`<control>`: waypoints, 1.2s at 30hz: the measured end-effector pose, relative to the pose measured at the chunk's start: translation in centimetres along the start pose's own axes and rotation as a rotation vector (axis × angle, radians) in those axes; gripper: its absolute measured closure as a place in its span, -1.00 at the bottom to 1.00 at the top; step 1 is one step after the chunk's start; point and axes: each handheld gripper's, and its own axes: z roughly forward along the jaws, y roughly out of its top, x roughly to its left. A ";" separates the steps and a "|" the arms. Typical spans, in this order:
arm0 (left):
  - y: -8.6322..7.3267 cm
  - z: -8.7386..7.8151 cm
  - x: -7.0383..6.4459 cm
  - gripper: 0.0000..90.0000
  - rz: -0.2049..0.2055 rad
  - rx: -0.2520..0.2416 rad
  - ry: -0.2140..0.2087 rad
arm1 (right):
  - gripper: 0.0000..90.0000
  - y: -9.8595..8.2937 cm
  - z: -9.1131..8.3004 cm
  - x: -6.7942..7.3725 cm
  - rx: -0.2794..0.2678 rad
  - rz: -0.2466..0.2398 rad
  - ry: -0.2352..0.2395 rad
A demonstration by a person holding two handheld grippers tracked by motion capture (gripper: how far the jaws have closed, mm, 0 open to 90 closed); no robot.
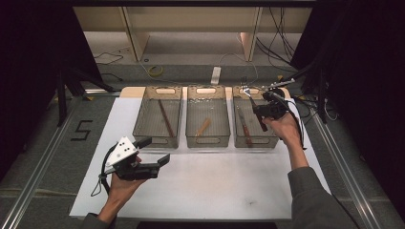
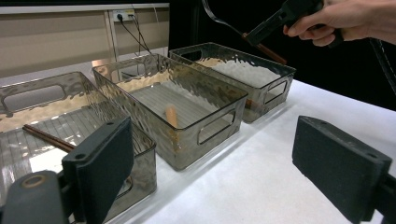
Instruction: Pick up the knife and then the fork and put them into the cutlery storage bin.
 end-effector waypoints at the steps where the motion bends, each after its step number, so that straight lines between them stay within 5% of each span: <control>1: 0.0 0.0 0.0 -0.73 0.001 0.001 0.000 | 0.72 0.0 0.2 0.0 0.002 0.001 -0.004; 36: 0.0 0.1 0.0 -0.73 0.000 0.002 0.000 | 0.72 -1.7 4.1 -0.4 0.086 0.068 -0.030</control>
